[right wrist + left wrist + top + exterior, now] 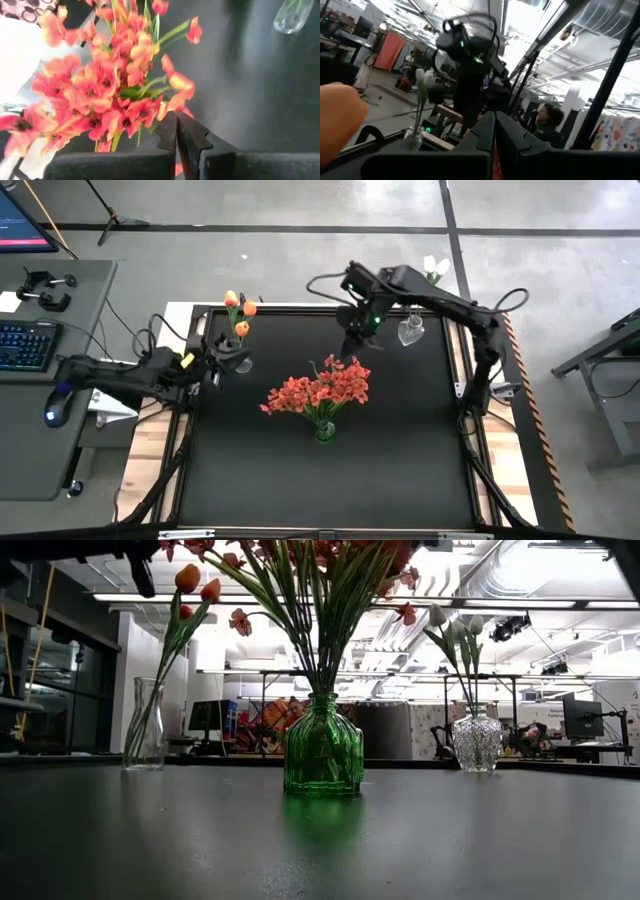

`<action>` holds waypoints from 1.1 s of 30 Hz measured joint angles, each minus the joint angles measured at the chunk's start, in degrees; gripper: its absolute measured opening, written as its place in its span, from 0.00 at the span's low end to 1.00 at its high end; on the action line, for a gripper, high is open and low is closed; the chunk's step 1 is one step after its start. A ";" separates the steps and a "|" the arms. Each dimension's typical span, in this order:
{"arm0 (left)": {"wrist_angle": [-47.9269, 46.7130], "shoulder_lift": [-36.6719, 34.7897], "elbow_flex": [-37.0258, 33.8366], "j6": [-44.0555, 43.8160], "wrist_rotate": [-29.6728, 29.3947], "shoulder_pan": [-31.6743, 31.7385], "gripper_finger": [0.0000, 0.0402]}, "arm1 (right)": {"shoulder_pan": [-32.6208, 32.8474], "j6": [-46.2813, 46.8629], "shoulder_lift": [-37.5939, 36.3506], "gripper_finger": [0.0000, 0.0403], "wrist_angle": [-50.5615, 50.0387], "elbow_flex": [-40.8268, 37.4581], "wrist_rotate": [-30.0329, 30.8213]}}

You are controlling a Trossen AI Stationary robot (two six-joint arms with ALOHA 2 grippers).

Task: Sort flowers into vase by color
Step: Return to Home Position

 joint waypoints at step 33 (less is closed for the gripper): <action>-3.63 -24.13 -16.85 -5.18 -0.86 -4.75 0.00 | 31.18 62.85 -46.15 0.00 70.97 -65.46 40.92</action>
